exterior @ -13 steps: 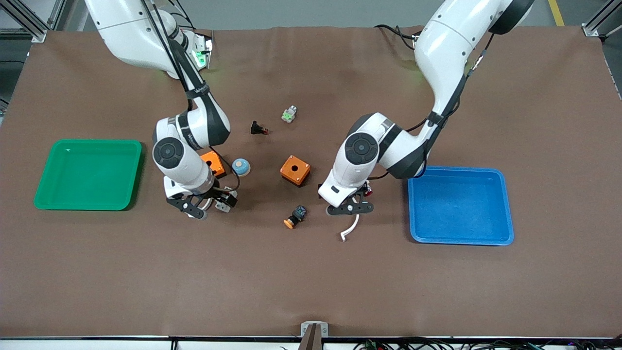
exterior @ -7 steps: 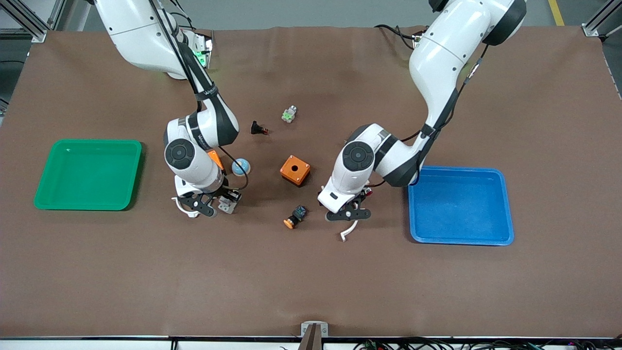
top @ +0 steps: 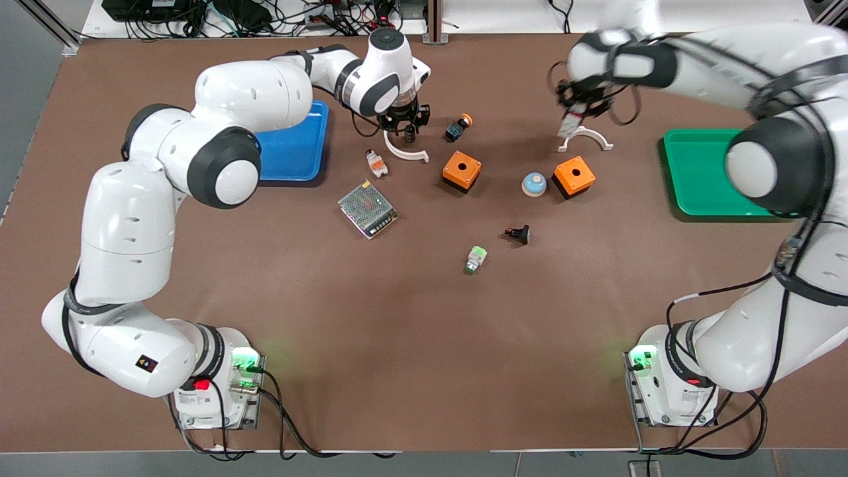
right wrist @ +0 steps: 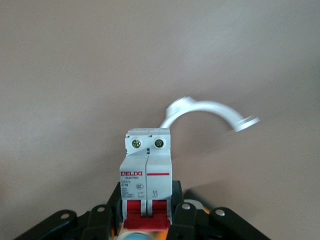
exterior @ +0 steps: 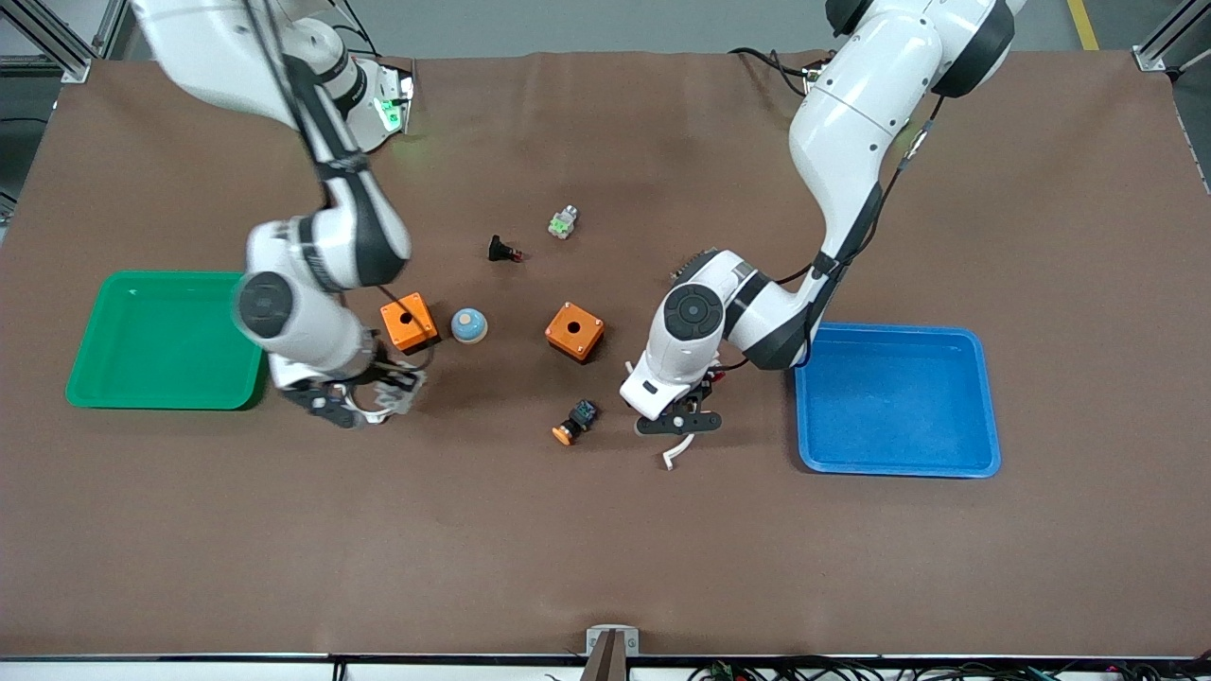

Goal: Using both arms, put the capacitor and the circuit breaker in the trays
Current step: 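Carry the breaker into the green tray while the left gripper lifts the capacitor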

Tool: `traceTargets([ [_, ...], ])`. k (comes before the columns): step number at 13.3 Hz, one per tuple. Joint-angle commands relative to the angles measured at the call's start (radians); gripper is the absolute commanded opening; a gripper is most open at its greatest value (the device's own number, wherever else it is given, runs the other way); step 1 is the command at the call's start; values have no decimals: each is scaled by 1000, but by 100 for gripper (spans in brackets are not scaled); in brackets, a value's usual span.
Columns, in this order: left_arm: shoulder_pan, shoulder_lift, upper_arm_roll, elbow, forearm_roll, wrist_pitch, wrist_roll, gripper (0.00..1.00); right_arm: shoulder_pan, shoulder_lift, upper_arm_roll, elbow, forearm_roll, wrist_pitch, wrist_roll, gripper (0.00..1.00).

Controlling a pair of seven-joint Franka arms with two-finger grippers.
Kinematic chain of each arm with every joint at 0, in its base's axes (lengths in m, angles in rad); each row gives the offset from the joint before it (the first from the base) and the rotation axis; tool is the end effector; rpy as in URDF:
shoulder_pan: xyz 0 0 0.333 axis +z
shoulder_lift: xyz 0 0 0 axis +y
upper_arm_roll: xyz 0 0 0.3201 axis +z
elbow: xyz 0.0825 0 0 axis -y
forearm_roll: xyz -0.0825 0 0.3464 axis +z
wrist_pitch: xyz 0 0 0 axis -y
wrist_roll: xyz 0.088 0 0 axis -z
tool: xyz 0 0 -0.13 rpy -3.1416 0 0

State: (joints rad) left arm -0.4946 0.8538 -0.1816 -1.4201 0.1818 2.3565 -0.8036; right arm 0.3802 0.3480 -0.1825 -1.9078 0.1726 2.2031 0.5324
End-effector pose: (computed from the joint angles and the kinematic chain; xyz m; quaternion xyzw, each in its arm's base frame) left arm 0.5754 -0.4211 0.2045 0.9981 0.0363 0.0367 0.0329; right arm 0.5743 0.1299 0.3193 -0.9760 0.2135 0.0340 0.0269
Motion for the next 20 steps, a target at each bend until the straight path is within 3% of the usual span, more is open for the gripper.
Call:
traceTargets([
  [1,-13,24,11,32,24,13,-28,57,-76,-130,0,-43,-56,-95,-104,4],
  [3,-13,30,11,32,24,32,-29,57,-121,-202,-6,-107,-215,-115,-118,4],
  [4,-13,31,11,32,24,38,-29,57,-145,-240,-6,-159,-249,-108,-167,4],
  [7,-13,33,11,30,25,43,-29,54,-269,-290,-8,-285,-257,-16,-369,4],
  [10,-13,36,11,30,25,43,-29,36,-389,-279,-8,-397,-257,179,-547,5],
  [12,-13,30,11,30,22,43,-55,7,-463,-236,-6,-410,-257,248,-653,5],
  [13,-12,25,11,29,22,43,-75,0,-484,-215,-6,-410,-257,272,-688,5],
  [17,97,-83,4,4,31,-21,-66,0,-556,-114,-3,-413,-255,365,-750,7],
  [19,177,-166,2,-3,27,-141,56,0,-558,-92,-2,-412,-254,363,-749,21],
  [20,221,-192,1,-11,24,-176,131,0,-558,-89,-2,-412,-252,360,-749,35],
])
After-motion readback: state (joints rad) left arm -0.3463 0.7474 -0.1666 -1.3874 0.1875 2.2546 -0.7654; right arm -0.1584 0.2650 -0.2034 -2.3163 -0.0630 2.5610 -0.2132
